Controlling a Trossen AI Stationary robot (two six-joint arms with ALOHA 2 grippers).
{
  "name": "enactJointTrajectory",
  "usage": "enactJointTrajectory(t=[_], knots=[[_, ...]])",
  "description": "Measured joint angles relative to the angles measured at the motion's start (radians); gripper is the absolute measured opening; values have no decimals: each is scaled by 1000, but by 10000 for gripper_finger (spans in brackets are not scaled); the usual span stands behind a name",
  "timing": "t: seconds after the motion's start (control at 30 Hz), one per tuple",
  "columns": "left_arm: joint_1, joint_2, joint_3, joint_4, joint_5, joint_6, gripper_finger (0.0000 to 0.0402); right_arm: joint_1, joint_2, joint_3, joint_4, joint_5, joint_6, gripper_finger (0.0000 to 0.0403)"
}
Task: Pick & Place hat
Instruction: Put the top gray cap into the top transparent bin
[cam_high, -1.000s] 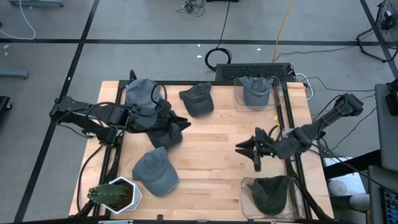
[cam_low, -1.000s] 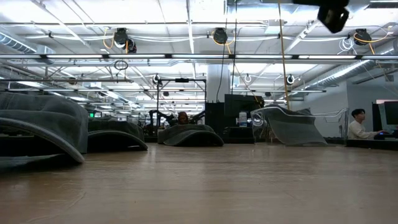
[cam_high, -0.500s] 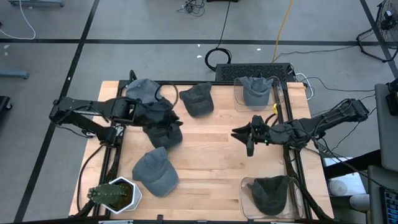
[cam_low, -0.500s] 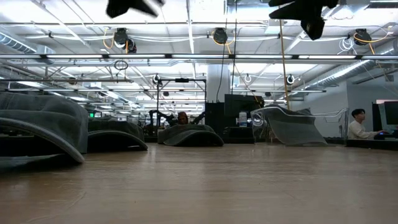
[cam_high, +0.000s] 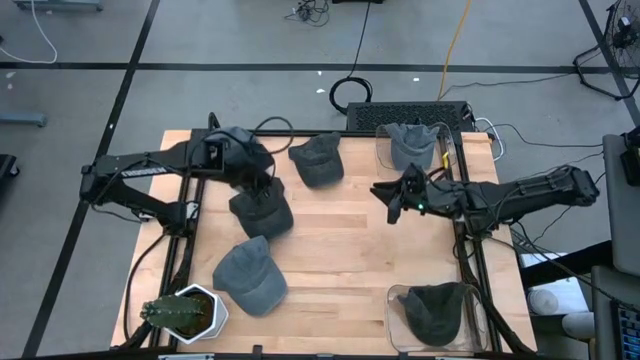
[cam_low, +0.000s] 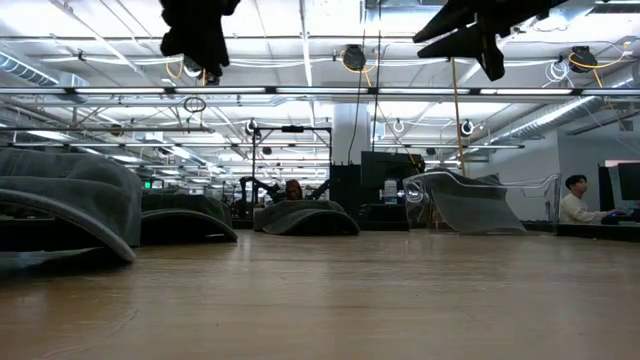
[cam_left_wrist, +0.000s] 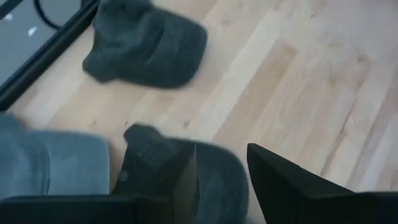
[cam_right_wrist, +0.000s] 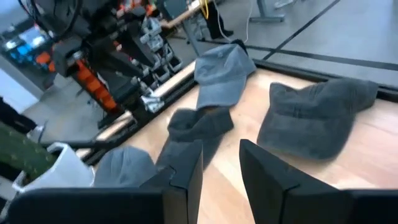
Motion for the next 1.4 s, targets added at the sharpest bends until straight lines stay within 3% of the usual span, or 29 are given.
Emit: enactJointTrajectory(t=[0.2,0.37,0.67,0.8,1.17,1.3,1.4], knots=[[68,23,0,61,83,71,152,-24,0,0,64,-1,-24,95],[76,58,-4,-64,151,52,152,-23,0,0,61,-24,-46,95],[63,122,-214,-35,294,-5,153,-23,0,0,47,-56,-106,97],[62,131,-260,-21,265,-1,172,-23,0,0,35,-56,-133,108],[67,158,-324,47,226,-47,277,-22,0,0,6,-57,-131,145],[94,130,-287,19,192,-53,283,-22,0,0,4,-57,-101,148],[153,103,-238,-27,94,-53,271,-22,0,0,5,-58,-97,148]])
